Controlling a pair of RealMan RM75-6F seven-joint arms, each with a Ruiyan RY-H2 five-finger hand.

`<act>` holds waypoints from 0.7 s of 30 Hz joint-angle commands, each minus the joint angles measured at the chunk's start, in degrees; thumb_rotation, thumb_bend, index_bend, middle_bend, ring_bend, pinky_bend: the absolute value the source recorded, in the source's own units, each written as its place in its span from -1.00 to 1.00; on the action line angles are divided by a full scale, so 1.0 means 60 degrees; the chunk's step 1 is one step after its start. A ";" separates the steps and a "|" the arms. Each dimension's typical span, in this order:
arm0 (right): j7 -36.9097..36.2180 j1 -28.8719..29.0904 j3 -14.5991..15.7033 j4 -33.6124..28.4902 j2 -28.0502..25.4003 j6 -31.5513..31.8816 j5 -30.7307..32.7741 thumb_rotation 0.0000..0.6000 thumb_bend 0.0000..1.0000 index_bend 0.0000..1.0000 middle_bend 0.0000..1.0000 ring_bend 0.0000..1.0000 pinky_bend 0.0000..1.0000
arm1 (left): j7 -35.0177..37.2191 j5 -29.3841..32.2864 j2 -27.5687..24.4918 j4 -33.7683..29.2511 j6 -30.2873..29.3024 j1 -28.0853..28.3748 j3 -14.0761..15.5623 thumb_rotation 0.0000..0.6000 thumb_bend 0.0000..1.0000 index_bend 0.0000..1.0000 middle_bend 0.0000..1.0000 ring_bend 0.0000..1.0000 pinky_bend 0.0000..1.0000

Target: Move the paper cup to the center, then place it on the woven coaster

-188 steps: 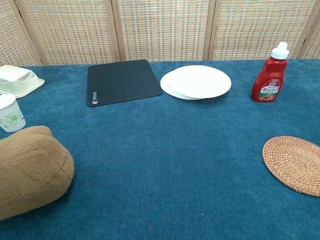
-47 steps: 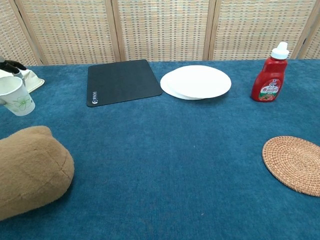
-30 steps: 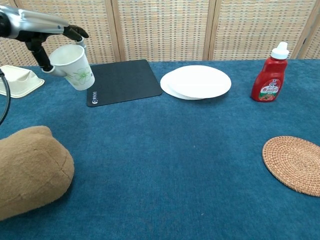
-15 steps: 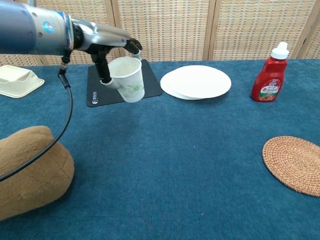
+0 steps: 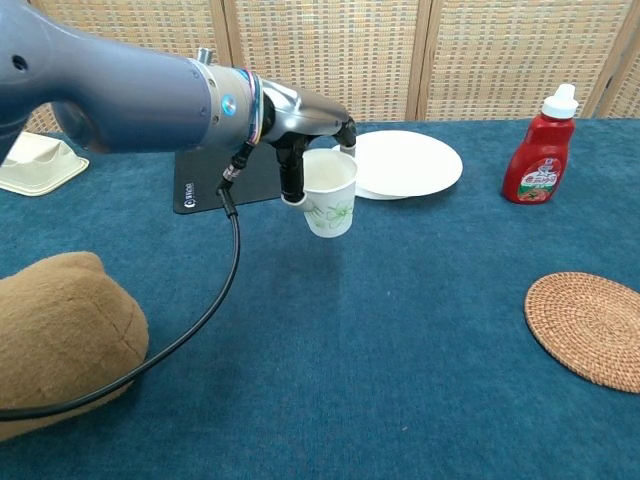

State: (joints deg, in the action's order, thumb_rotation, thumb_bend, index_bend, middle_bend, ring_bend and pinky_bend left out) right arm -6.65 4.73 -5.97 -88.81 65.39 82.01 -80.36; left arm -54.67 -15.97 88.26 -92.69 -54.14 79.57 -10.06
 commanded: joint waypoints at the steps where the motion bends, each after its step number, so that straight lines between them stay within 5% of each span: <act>1: -0.0101 -0.0014 -0.0023 0.0055 -0.0008 -0.0042 0.0078 1.00 -0.96 -1.00 -1.00 -1.00 -1.00 | -0.0182 0.0321 0.0373 0.0499 0.0091 0.0274 0.0004 1.00 -0.39 -0.38 -1.00 -1.00 -1.00; 16: -0.0298 0.0039 -0.0086 0.0336 0.0085 -0.0290 0.0285 1.00 -0.97 -1.00 -1.00 -1.00 -1.00 | -0.0320 0.0641 0.1381 0.2013 0.0676 0.0696 0.0169 1.00 -0.48 -0.71 -1.00 -1.00 -1.00; 21: -0.0287 0.0054 -0.0097 0.0389 0.0110 -0.0350 0.0332 1.00 -0.97 -1.00 -1.00 -1.00 -1.00 | -0.0252 0.0550 0.1597 0.2330 0.0704 0.0688 0.0245 1.00 -0.67 -0.99 -1.00 -1.00 -1.00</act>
State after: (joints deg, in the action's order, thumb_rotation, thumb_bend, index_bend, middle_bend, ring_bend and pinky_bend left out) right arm -8.38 5.05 -6.55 -86.49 66.05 79.92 -78.37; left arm -56.32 -12.52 97.71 -78.87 -49.93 83.74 -8.69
